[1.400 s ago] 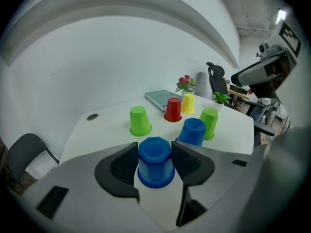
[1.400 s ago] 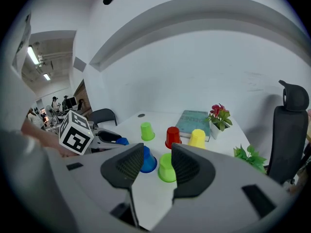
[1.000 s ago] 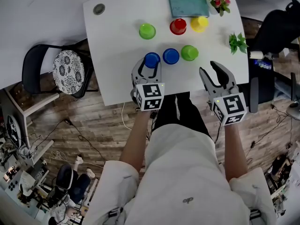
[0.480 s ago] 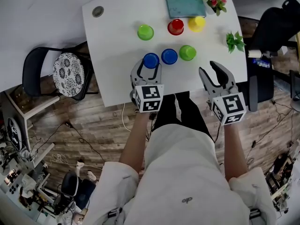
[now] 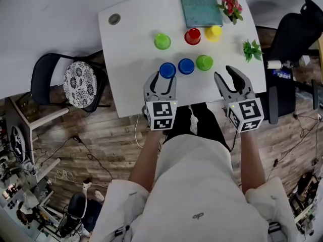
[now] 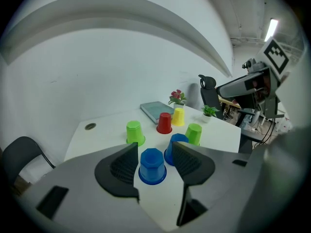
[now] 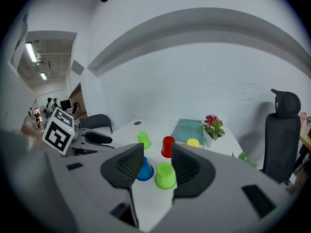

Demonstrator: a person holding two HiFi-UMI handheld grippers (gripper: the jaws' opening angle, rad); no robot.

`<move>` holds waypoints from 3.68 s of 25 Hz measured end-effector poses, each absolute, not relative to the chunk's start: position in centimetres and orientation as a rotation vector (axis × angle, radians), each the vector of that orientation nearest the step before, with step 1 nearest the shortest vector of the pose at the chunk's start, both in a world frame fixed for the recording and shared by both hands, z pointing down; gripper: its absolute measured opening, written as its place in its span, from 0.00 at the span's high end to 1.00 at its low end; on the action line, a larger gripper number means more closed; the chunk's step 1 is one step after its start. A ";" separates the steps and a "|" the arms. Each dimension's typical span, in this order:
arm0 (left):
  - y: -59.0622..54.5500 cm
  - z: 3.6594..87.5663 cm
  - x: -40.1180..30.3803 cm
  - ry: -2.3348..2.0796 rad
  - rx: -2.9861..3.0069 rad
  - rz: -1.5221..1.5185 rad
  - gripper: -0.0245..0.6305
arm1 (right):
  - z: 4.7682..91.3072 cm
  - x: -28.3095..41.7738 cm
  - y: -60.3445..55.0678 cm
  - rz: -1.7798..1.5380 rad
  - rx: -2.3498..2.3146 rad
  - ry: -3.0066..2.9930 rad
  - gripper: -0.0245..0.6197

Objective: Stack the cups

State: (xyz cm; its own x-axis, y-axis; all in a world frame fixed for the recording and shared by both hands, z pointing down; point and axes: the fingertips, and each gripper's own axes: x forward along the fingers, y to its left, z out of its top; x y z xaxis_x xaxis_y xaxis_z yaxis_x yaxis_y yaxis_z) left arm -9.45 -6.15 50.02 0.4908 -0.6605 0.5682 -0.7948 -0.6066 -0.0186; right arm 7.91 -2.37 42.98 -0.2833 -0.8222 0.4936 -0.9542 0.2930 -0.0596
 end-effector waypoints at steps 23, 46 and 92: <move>-5.2 44.6 -6.7 -1.320 2.468 0.668 0.83 | 44.3 12.5 -9.4 0.424 1.494 -2.199 0.68; -3.7 44.6 -5.6 -1.499 2.266 0.685 0.92 | 55.5 15.5 -18.7 0.519 1.334 -2.084 0.56; -3.0 40.8 -7.9 -1.630 2.307 0.549 0.92 | 45.3 6.7 -9.3 0.326 1.006 -2.321 0.62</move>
State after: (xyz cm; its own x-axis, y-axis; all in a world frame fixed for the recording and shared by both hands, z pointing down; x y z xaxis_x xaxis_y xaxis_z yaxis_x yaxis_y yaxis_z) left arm -7.91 -2.99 40.82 0.2975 -0.8427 0.4487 -0.9424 -0.3344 -0.0033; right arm 6.66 -9.26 45.28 -0.5457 -0.5858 0.5992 -0.7281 0.6854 0.0071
